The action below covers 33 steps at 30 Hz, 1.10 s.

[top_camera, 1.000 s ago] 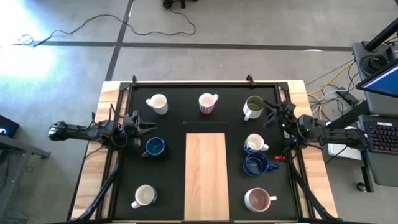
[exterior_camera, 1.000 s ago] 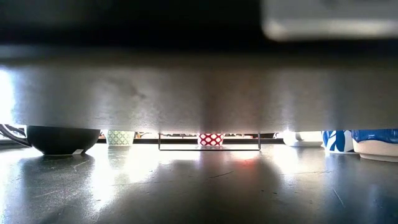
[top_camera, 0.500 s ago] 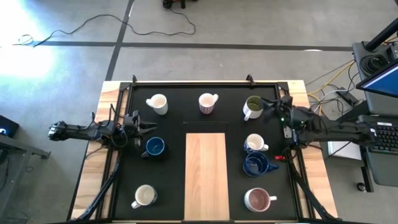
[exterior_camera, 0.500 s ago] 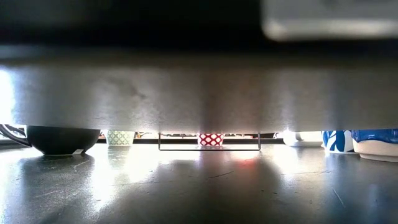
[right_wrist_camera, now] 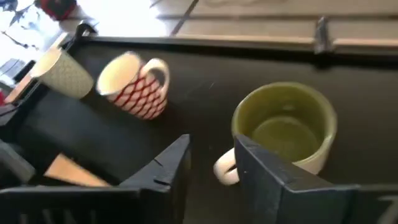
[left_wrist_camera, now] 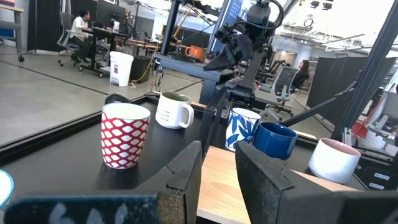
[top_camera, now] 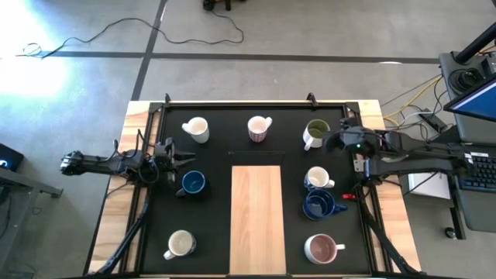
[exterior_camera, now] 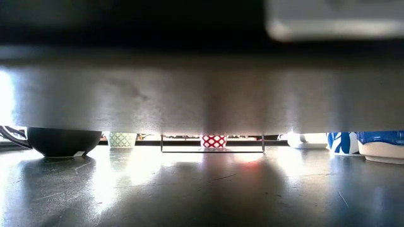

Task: Place coffee mugs
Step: Put the light green mug on the shelf

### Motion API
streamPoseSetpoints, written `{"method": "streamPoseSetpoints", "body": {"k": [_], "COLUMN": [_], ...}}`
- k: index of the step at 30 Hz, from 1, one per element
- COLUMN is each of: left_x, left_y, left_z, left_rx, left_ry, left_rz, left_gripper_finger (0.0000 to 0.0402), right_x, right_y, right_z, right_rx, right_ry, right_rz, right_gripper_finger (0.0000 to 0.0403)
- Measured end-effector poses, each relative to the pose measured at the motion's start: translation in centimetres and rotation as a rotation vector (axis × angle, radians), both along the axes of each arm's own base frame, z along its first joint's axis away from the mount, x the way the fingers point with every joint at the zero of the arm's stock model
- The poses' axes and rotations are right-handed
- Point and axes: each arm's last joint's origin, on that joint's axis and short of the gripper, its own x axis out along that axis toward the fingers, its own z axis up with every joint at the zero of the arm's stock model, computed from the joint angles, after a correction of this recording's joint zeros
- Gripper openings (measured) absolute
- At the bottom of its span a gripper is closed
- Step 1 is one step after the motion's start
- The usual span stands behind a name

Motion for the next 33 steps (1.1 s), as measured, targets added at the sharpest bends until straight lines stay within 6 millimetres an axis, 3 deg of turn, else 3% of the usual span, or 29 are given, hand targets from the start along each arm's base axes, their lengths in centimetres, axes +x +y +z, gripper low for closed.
{"method": "streamPoseSetpoints", "body": {"k": [6, 14, 23, 33], "left_x": [0.0, 0.0, 0.0, 0.0], "left_y": [0.0, 0.0, 0.0, 0.0], "left_z": [0.0, 0.0, 0.0, 0.0], "left_rx": [0.0, 0.0, 0.0, 0.0], "left_ry": [0.0, 0.0, 0.0, 0.0], "left_rz": [0.0, 0.0, 0.0, 0.0], "left_gripper_finger": [0.0082, 0.0082, 0.0082, 0.0082], "right_x": [1.7, 2.2, 3.5, 7.2], "right_y": [-0.4, -2.1, -4.8, -7.5], "right_z": [0.4, 0.0, -0.4, -0.7], "right_rx": [0.02, 0.115, 0.263, 0.321], "right_ry": [0.049, 0.235, 0.249, 0.342], "right_rz": [0.013, -0.039, -0.091, -0.057], "right_gripper_finger": [0.0147, 0.0139, 0.0141, 0.0138]}}
